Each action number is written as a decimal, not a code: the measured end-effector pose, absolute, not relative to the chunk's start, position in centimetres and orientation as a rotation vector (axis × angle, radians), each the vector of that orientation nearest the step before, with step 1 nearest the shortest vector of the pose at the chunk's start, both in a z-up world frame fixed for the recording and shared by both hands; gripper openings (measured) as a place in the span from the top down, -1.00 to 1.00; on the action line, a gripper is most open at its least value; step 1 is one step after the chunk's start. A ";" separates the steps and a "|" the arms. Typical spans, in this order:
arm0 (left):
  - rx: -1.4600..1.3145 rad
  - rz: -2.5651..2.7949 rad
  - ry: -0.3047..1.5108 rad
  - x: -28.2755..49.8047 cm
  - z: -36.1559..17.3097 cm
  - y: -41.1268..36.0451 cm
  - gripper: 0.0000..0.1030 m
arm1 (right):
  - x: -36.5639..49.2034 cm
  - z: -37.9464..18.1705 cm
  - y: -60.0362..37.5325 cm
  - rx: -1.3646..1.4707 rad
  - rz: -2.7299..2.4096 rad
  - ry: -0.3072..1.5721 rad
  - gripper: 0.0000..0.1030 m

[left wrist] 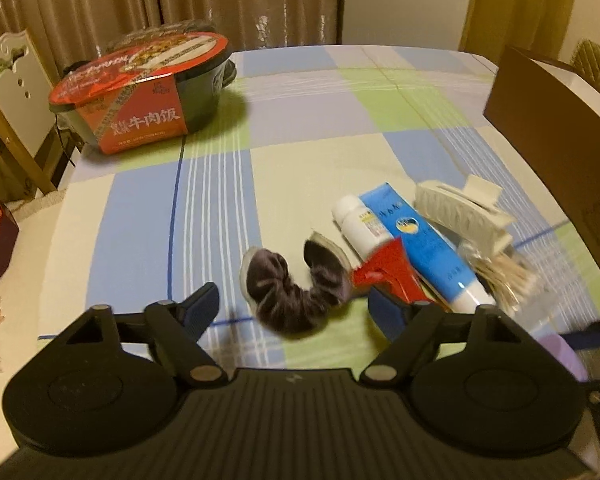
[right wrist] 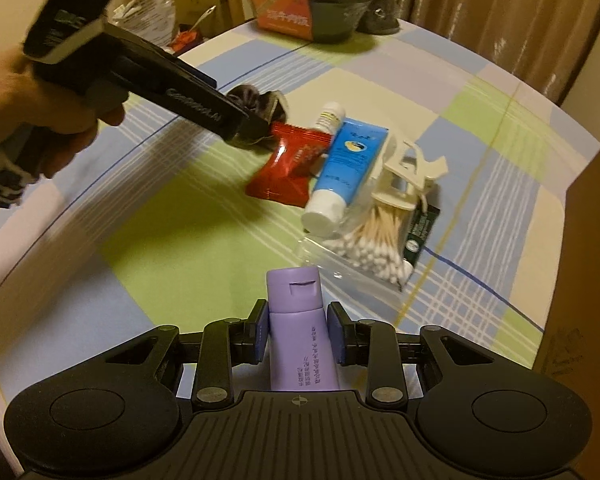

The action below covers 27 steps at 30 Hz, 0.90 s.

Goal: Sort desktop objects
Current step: 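Grasp the dark scrunchie with the left tool while right holds the purple tube, then carry the scrunchie and purple tube over the brown box with both tools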

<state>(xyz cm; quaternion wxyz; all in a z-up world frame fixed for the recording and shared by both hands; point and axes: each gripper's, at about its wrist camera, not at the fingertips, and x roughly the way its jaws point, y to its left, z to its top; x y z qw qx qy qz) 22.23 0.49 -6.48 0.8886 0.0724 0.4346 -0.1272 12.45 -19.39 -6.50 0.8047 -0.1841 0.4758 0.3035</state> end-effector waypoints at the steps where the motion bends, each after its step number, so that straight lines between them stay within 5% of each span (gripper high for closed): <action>1: 0.151 -0.261 0.907 22.6 -6.7 0.5 -0.26 | 12.5 -6.5 -19.6 -0.388 0.645 1.022 0.41; 10: 0.180 -0.259 0.919 22.4 -6.9 0.3 0.63 | 12.3 -6.0 -20.6 -0.355 0.617 1.025 0.42; 27: 0.243 -0.328 0.838 12.9 -1.9 -1.0 0.70 | 8.0 -2.0 -22.9 -0.270 0.535 0.948 0.43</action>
